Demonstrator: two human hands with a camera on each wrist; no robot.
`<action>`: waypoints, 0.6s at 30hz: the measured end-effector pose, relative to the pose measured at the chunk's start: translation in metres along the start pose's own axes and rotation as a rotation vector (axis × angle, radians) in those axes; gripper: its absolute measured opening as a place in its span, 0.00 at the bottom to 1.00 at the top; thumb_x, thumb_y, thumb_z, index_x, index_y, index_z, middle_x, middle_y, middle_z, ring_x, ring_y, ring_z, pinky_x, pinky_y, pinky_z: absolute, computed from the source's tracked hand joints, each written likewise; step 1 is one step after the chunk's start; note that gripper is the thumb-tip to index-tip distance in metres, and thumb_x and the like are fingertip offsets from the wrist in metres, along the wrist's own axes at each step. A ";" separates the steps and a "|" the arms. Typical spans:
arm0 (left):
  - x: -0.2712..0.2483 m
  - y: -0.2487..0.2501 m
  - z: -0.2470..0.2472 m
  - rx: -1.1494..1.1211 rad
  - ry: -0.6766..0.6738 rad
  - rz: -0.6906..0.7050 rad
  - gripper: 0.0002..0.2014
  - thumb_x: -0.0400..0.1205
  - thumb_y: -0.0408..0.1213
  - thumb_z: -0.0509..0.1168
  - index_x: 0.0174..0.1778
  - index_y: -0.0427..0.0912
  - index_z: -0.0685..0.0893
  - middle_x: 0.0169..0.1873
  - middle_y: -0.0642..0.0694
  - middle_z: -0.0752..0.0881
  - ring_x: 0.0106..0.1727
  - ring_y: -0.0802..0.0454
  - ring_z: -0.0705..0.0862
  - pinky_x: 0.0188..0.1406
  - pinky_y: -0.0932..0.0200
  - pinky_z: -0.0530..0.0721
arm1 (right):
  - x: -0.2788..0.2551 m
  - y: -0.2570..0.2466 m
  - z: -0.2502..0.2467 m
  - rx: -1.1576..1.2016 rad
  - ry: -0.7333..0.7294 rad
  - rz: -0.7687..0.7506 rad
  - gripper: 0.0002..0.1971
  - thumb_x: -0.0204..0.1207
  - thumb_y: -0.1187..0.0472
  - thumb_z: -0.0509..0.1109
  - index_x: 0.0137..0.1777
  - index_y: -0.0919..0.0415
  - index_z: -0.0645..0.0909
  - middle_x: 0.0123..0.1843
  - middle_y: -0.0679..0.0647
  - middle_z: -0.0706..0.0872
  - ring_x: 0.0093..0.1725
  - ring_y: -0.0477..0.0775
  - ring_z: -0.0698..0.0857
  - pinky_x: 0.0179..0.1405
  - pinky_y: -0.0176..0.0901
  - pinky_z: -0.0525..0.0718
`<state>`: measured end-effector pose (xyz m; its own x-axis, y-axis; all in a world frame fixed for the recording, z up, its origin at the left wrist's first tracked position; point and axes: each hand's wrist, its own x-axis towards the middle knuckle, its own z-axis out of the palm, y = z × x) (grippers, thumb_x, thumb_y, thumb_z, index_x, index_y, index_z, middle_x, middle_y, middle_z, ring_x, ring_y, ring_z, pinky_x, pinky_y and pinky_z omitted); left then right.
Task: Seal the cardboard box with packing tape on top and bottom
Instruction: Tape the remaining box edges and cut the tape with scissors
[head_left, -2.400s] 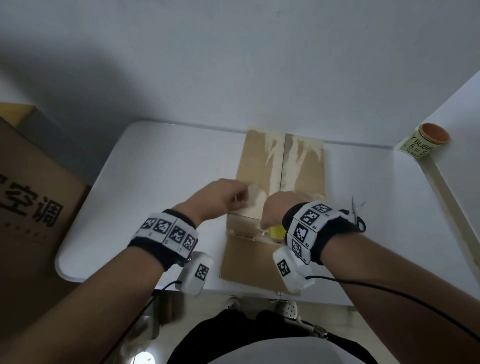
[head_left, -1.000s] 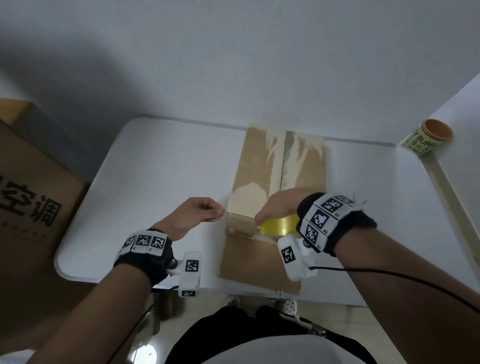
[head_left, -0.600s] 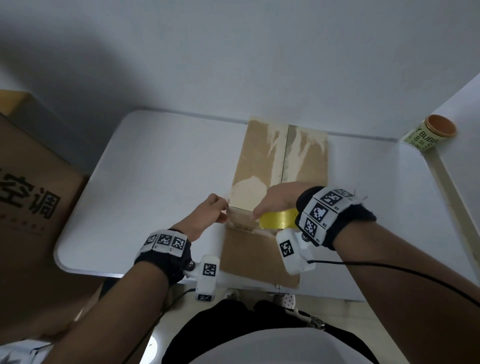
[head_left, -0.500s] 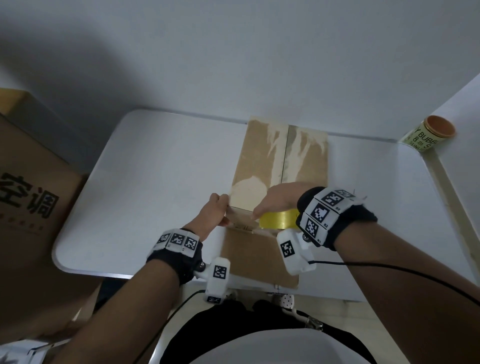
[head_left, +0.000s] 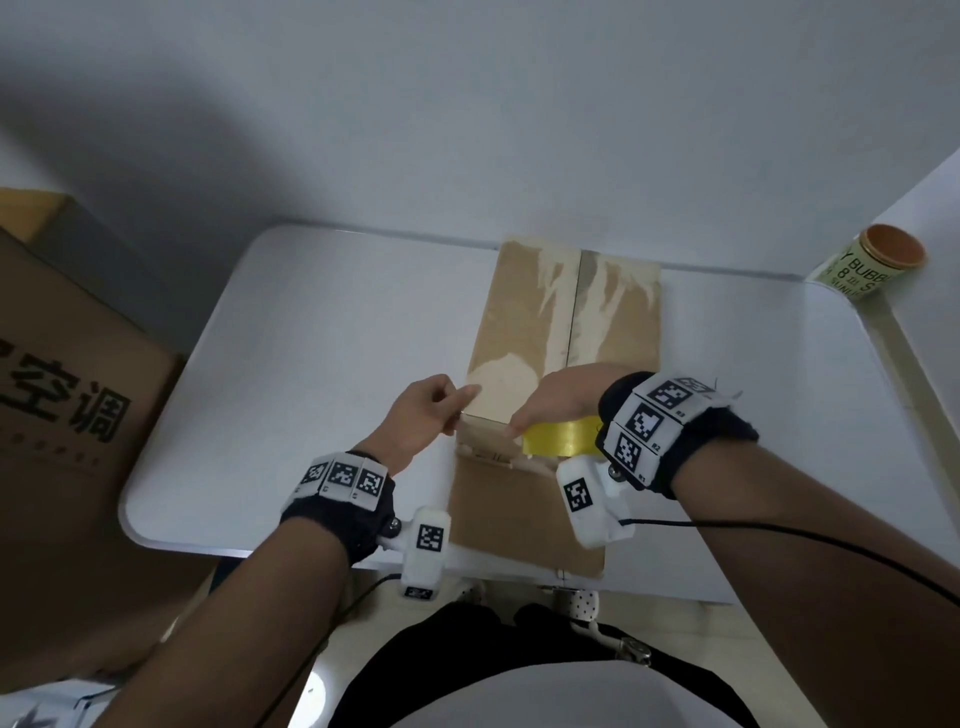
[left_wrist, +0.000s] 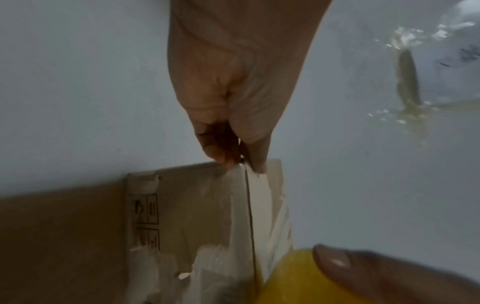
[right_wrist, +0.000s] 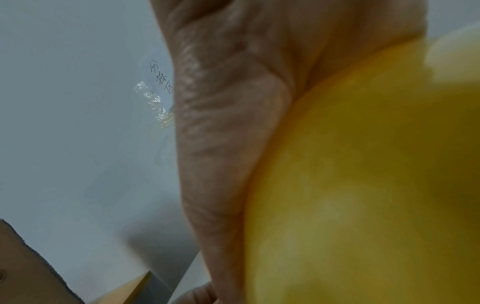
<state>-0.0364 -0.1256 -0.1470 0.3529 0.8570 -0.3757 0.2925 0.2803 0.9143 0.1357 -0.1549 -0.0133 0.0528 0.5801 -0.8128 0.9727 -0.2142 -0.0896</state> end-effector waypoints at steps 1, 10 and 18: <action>0.002 -0.002 0.001 -0.043 0.011 0.006 0.20 0.77 0.52 0.72 0.33 0.43 0.72 0.24 0.48 0.78 0.31 0.50 0.77 0.40 0.55 0.77 | 0.000 0.000 0.000 0.003 -0.002 0.002 0.35 0.75 0.37 0.66 0.77 0.57 0.71 0.78 0.56 0.72 0.74 0.58 0.73 0.67 0.48 0.72; 0.005 0.004 -0.001 0.128 0.049 0.070 0.17 0.78 0.49 0.71 0.40 0.44 0.72 0.28 0.52 0.76 0.29 0.56 0.73 0.32 0.68 0.73 | -0.001 0.001 0.001 -0.008 -0.042 0.011 0.37 0.75 0.34 0.64 0.79 0.55 0.68 0.81 0.56 0.68 0.79 0.58 0.69 0.73 0.51 0.67; 0.020 0.073 0.023 1.046 -0.502 0.349 0.08 0.75 0.38 0.71 0.42 0.47 0.77 0.38 0.53 0.80 0.39 0.53 0.78 0.35 0.64 0.72 | -0.006 0.019 -0.007 0.160 -0.173 -0.027 0.41 0.77 0.35 0.61 0.83 0.59 0.58 0.73 0.51 0.74 0.80 0.57 0.65 0.71 0.49 0.66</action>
<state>0.0130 -0.0976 -0.0913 0.7934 0.4889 -0.3627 0.6083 -0.6160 0.5005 0.1553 -0.1571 -0.0057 -0.0255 0.4467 -0.8943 0.9244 -0.3301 -0.1913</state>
